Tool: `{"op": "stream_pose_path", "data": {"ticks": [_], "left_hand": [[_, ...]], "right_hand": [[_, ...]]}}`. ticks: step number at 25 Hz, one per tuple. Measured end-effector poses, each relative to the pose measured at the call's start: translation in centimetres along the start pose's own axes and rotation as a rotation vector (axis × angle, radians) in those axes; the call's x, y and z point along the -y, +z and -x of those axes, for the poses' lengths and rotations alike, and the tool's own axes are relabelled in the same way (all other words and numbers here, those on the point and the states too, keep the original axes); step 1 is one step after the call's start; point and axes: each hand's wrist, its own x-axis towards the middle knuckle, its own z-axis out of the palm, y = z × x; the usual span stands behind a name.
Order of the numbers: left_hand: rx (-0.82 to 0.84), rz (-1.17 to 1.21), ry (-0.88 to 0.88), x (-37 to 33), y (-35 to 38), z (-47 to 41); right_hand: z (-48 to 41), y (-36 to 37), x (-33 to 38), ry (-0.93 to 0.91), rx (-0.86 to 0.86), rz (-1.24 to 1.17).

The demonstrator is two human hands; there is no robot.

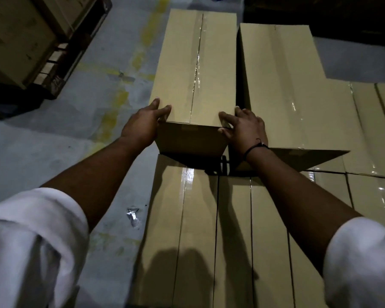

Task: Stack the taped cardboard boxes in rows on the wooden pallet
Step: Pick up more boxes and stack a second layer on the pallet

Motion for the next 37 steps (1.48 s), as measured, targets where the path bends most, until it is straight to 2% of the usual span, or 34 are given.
{"op": "stream_pose_path", "data": {"ticks": [3,5,7,9,12,16,21,27,37], "left_hand": [[0.021,-0.049,-0.032,-0.5,-0.4,-0.4],[0.051,-0.174,-0.014,-2.1,-0.7,-0.3],[0.037,-0.305,0.068,-4.8,-0.4,0.0],[-0.014,-0.319,0.200,-8.3,0.3,-0.1],[0.005,-0.276,0.329,-13.8,2.1,-1.4],[0.178,-0.286,0.307,-17.5,5.2,-2.6],[0.134,-0.234,0.282,-16.6,7.3,-2.8],[0.079,-0.241,0.269,-16.3,7.6,-2.8],[0.009,-0.305,0.260,-16.3,8.7,-3.1]], "right_hand": [[-0.2,0.0,0.4,0.020,0.026,-0.015],[0.2,-0.1,-0.1,0.015,0.031,-0.072],[1.2,-0.5,-1.7,0.012,-0.006,-0.172],[2.7,-1.0,-4.5,0.046,-0.049,-0.230],[5.4,-1.3,-10.4,0.106,0.042,-0.139],[7.2,-0.6,-15.3,0.103,0.161,0.037],[5.4,0.6,-13.9,0.048,0.116,0.070],[2.8,1.1,-10.0,0.071,0.092,0.022],[1.3,1.3,-10.6,0.077,0.071,0.037]]}}
